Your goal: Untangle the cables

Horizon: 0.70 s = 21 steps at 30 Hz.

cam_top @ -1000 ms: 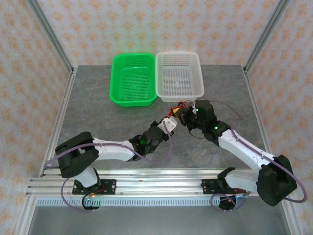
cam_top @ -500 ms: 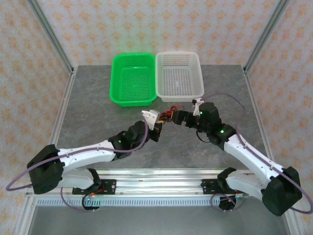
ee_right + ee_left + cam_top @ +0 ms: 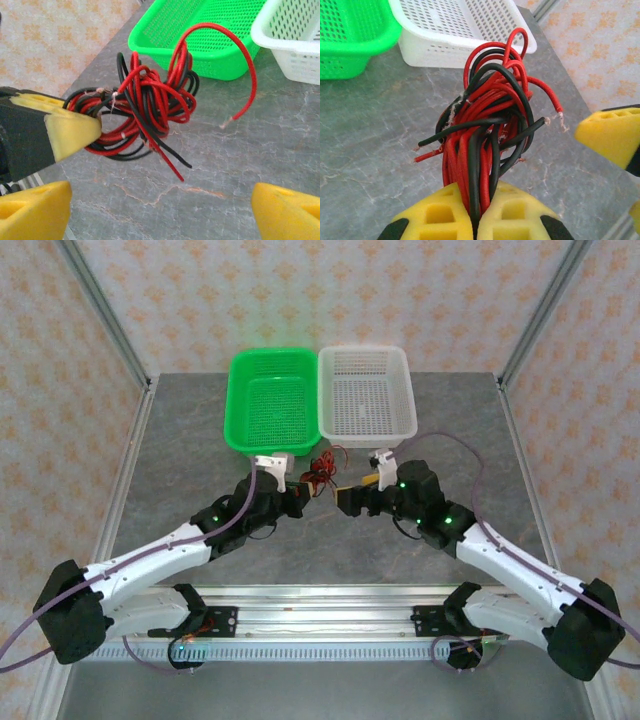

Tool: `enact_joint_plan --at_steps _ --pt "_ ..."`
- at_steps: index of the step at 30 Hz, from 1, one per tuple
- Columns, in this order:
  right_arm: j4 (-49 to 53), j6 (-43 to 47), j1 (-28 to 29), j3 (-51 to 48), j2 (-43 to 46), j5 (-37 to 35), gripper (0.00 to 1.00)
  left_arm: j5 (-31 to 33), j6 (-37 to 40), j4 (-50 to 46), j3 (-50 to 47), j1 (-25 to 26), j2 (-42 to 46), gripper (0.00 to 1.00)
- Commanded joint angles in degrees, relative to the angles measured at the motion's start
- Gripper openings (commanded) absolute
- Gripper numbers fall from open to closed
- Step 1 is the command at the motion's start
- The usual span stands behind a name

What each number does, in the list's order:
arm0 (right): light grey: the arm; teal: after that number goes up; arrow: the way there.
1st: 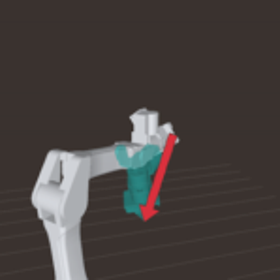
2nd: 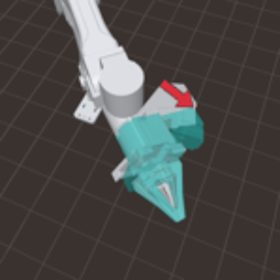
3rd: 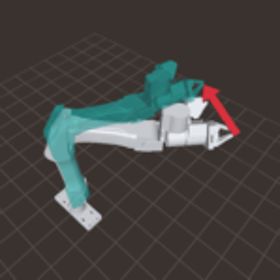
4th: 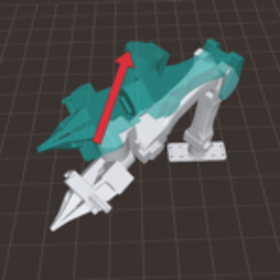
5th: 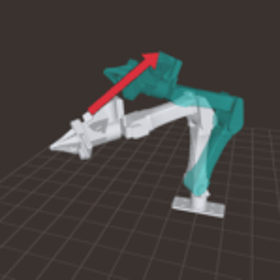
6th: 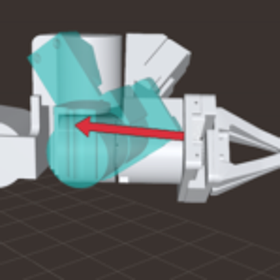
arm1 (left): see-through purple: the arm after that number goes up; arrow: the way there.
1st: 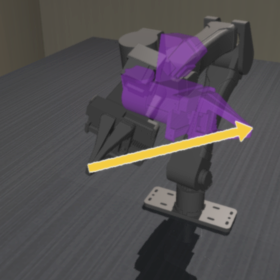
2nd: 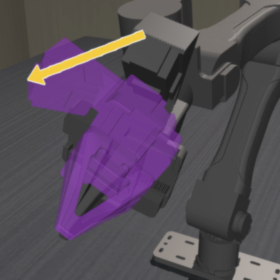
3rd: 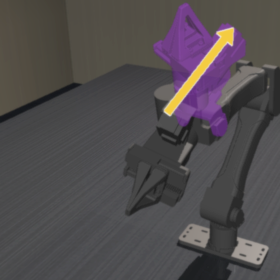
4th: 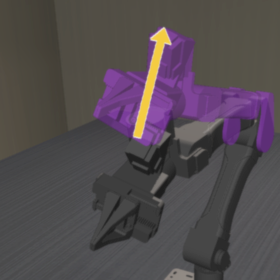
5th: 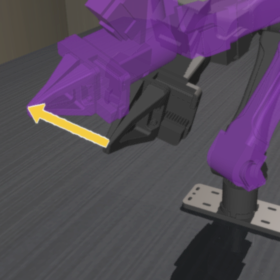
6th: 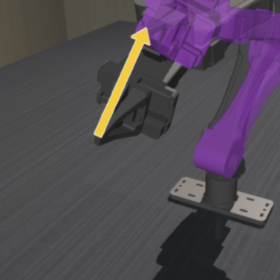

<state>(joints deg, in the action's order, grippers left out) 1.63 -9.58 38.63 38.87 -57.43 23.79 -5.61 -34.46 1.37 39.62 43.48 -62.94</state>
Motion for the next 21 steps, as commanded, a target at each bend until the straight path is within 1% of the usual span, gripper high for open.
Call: enact_joint_plan --at_steps 1,8,12,15,18,21 --pt "-6.8 -0.7 1.1 0.9 -0.7 -2.1 0.89 -3.5 -3.5 -0.7 2.2 -0.1 0.3 0.0" --pt "-7.0 -1.9 2.5 3.6 -6.7 -5.0 0.8 -5.5 -5.9 2.1 1.2 0.0 2.3 0.0" --pt "-7.1 -2.2 3.3 4.3 -8.4 -5.9 0.77 -5.9 -6.4 2.3 1.3 0.0 3.1 0.0" --pt "-7.3 -2.9 3.3 4.4 -9.3 -8.1 0.72 -6.4 -7.1 3.2 1.3 -0.1 3.5 0.0" --pt "-7.7 -3.8 3.3 4.3 -9.9 -12.3 0.62 -7.9 -7.9 4.5 1.2 -0.1 4.0 0.0" --pt "-8.3 -3.8 3.3 4.0 -9.9 -17.7 0.46 -8.8 -8.3 4.6 1.2 -0.1 4.6 0.0"
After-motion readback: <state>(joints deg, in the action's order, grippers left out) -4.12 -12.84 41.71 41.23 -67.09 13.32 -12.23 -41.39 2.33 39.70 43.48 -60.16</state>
